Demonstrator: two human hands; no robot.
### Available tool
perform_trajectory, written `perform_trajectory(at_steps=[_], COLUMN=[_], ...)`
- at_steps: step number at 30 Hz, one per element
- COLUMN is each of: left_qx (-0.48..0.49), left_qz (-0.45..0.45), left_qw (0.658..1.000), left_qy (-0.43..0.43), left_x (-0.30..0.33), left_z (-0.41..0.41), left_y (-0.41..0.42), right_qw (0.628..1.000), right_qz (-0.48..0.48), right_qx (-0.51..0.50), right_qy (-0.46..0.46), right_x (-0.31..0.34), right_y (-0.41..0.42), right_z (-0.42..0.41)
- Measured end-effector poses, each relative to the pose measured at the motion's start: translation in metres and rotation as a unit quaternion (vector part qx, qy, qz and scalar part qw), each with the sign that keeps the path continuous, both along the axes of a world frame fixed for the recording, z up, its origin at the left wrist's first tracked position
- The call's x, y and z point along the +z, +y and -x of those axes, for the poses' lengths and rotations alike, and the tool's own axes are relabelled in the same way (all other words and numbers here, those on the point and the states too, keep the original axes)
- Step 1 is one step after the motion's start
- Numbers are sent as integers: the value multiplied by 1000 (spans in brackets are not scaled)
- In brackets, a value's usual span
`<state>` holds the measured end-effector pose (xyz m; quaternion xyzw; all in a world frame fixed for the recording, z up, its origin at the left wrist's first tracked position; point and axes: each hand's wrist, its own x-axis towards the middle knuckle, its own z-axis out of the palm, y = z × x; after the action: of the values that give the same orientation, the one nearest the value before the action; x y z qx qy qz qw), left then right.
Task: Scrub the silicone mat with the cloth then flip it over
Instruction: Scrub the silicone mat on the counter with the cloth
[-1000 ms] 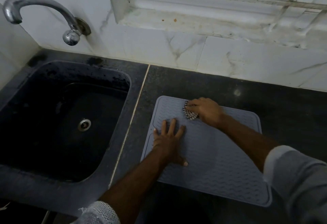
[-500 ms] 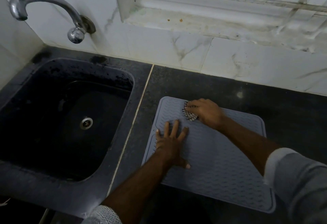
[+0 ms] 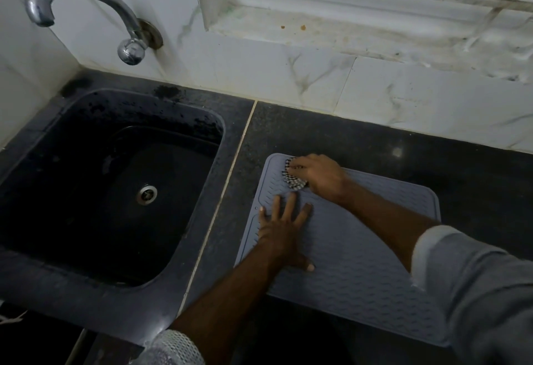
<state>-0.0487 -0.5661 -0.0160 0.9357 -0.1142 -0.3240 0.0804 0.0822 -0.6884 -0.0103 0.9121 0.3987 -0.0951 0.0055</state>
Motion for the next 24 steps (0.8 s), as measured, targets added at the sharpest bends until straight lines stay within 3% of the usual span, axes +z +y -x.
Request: perform_trajectory(at_steps=[5,9,13,20,24], left_qx=[5,5,6,8,4], left_qz=[3,13,12,8,-3], left_qw=[1000,1000,1000,1000,1000], left_qy=[-4,2,0,1,4], left_x=[0,-1,-1,-1,1], left_z=[1,0,0,-1,-1], left_y=[-1,0,0,-1,-2], right_qw=[999,1000,999,1000,999], right_qz=[31,-27,6,9,-47], right_qx=[2,-4,46,29,8], right_qy=[-14,-10,-28,6,5], right_x=[9,14,4,8,16], right_y=[-23,19,49,-4,19], right_z=[-9,-15,-10,-15,-26])
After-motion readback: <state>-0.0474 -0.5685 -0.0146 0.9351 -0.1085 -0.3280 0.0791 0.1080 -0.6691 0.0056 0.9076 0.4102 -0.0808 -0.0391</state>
